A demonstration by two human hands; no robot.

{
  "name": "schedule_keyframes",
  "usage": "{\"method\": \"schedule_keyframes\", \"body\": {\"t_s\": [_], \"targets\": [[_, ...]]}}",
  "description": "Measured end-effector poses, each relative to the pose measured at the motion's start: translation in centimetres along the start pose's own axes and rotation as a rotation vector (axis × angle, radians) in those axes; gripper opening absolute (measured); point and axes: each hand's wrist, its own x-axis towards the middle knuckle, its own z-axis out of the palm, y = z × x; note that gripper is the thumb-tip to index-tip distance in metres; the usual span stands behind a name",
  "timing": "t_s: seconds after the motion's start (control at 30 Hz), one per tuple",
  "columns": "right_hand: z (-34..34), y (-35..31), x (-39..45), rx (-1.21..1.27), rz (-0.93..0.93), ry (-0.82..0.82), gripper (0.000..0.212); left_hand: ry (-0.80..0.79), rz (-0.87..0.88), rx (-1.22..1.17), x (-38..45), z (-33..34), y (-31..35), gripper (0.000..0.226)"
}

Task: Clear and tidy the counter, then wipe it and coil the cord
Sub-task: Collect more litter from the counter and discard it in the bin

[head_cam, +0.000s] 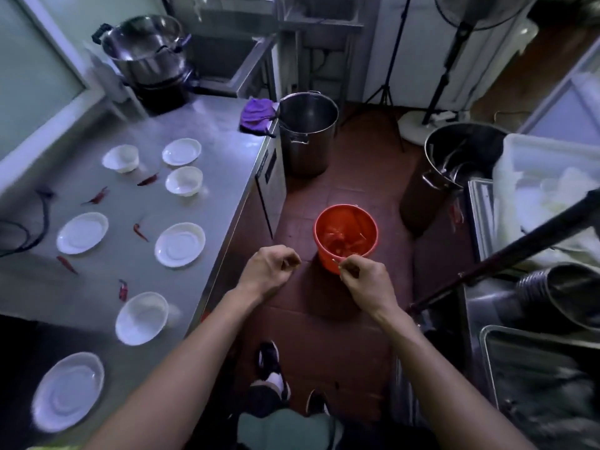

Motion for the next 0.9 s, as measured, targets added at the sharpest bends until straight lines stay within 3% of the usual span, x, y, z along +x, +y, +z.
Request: {"method": "schedule_keyframes", "body": {"t_s": [0.5, 0.9], "targets": [[5.6, -2.9, 13.8, -0.138, 0.088, -0.104, 0.008, -0.061, -0.084, -0.059, 13.1, -1.7, -11.0, 0.011], [5.5, -0.4, 20.2, -0.128, 0.252, -0.048, 0.009, -0.21, -0.003, 0.04, 22.3, -0.1, -12.3, 0.016]]}}
